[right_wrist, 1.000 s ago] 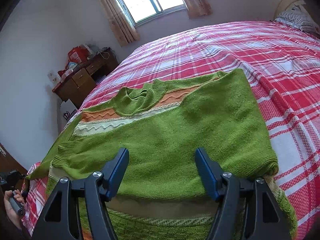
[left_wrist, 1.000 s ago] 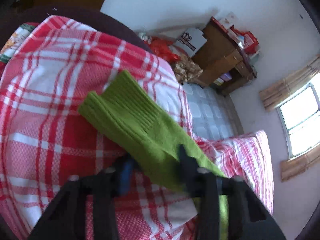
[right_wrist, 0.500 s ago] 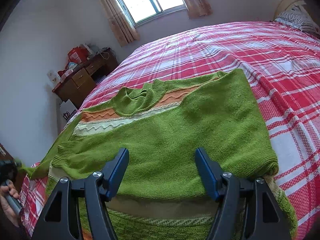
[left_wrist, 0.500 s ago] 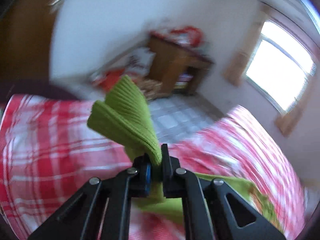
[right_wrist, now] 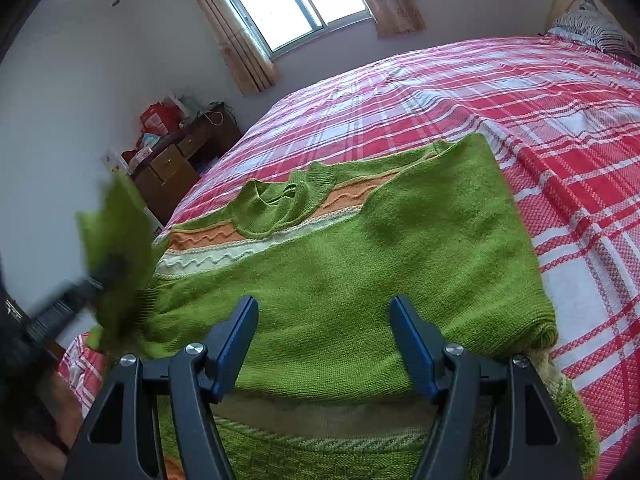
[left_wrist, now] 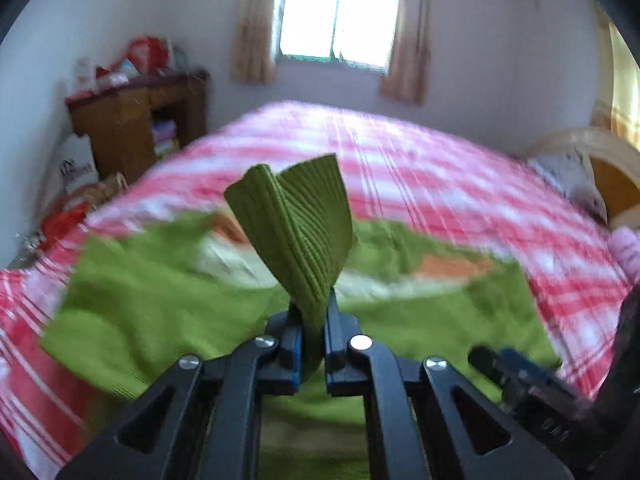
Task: Fold small clothes
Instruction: 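Fold the held sleeve across the body toward the right gripper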
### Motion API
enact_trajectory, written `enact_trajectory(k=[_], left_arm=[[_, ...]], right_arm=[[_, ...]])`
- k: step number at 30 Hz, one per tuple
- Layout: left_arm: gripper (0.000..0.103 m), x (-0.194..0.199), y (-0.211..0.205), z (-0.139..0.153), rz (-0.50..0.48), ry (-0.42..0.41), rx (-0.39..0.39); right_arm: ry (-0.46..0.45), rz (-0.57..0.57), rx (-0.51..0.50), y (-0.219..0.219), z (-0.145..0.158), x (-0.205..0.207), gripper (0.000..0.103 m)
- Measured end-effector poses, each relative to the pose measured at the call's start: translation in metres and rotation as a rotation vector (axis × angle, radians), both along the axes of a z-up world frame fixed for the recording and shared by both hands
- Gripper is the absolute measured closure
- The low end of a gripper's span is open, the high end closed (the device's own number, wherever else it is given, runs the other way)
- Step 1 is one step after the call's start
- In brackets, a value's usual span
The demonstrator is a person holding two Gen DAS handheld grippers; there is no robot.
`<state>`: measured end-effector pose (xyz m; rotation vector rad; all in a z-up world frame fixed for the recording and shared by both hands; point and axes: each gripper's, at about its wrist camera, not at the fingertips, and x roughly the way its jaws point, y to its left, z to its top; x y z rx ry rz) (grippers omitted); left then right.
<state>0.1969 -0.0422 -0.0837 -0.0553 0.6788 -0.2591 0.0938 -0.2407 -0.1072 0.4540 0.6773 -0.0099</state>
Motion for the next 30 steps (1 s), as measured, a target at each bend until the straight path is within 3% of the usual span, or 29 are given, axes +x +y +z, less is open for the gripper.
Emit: enact_trajectory(k=[3,6,7,9,10,11,14,18,21,26,30], left_arm=[[0.095,-0.013,-0.011,-0.015,-0.021,0.071,0.049],[0.089,-0.027,0.001,-0.015,-0.038,0.101,0.037],[0.082,-0.031,0.006,-0.014,-0.038,0.100,0.036],[0.060,-0.039,0.018,-0.009,-0.031,0.092,0.027],[0.043,-0.043,0.025,-0.008,-0.022,0.087,0.018],[0.034,-0.049,0.035,-0.006,-0.009,0.074,0.003],[0.031,-0.061,0.066,-0.009,0.062,0.048,-0.017],[0.032,-0.061,0.103,-0.028,0.173,0.080,-0.033],[0.029,-0.063,0.104,-0.039,0.191,0.049,-0.033],[0.021,-0.062,0.104,-0.042,0.169,0.039,-0.066],[0.019,-0.063,0.101,-0.042,0.163,0.033,-0.057]], right_arm=[[0.001,0.000,-0.005,0.000,0.000,0.000,0.034],[0.003,0.000,-0.002,0.000,0.000,0.001,0.034],[0.004,0.000,-0.002,0.000,0.000,0.000,0.034],[0.012,-0.001,-0.011,0.001,0.000,0.001,0.034],[0.019,0.000,-0.019,0.002,0.000,0.003,0.034],[0.025,0.000,-0.023,0.003,0.000,0.003,0.034],[0.062,0.011,-0.016,0.002,0.006,0.008,0.034],[0.009,0.079,0.227,0.000,0.028,0.013,0.034],[0.015,0.146,0.281,0.018,0.042,0.031,0.034],[0.181,0.089,0.159,0.046,0.028,0.060,0.034],[0.176,0.068,0.024,0.058,0.014,0.052,0.034]])
